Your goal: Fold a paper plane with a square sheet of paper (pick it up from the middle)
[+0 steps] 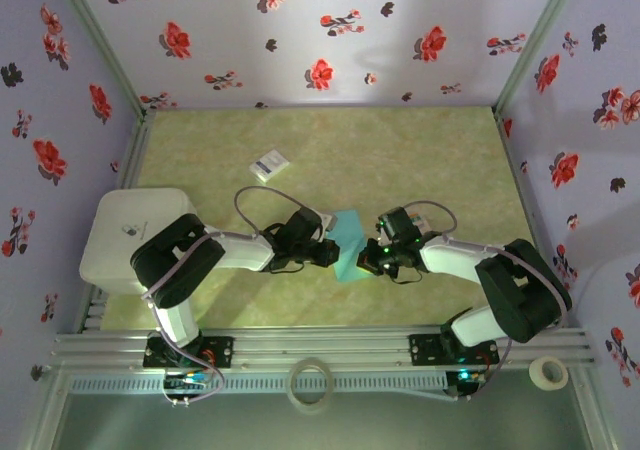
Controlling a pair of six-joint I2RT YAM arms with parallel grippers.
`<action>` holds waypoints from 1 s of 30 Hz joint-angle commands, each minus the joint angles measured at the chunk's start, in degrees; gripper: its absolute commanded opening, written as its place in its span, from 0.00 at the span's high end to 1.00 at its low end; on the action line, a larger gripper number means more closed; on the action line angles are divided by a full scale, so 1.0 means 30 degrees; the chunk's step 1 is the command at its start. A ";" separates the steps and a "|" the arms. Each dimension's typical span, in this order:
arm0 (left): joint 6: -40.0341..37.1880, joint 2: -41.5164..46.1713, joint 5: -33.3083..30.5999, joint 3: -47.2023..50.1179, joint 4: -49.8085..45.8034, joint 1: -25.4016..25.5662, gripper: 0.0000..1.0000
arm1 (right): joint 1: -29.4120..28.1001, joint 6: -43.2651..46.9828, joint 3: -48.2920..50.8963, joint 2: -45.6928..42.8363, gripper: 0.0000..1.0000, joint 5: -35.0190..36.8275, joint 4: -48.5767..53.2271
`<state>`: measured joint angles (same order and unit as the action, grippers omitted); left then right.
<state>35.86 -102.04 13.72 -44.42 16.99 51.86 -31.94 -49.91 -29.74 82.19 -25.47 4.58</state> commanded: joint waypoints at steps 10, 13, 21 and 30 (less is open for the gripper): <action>-0.0434 -0.0094 0.0154 -0.0313 0.0068 -0.0092 0.91 | -0.0133 0.0350 -0.0020 0.0326 0.96 0.1022 0.1491; -0.0466 0.0166 0.0282 -0.0022 0.0790 -0.0088 0.91 | -0.0132 0.0348 -0.0023 0.0350 0.96 0.1023 0.1440; -0.0596 -0.0084 0.0425 -0.0014 0.0841 -0.0117 0.91 | -0.0133 0.0377 -0.0049 0.0371 0.96 0.1010 0.1520; -0.0087 -0.0362 0.0306 0.0335 0.0669 -0.0146 0.91 | -0.0133 0.0406 -0.0107 0.0318 0.96 0.1007 0.1574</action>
<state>35.44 -102.15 14.41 -44.07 19.03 51.79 -31.94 -49.67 -29.93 82.19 -25.45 4.95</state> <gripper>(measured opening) 0.091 0.058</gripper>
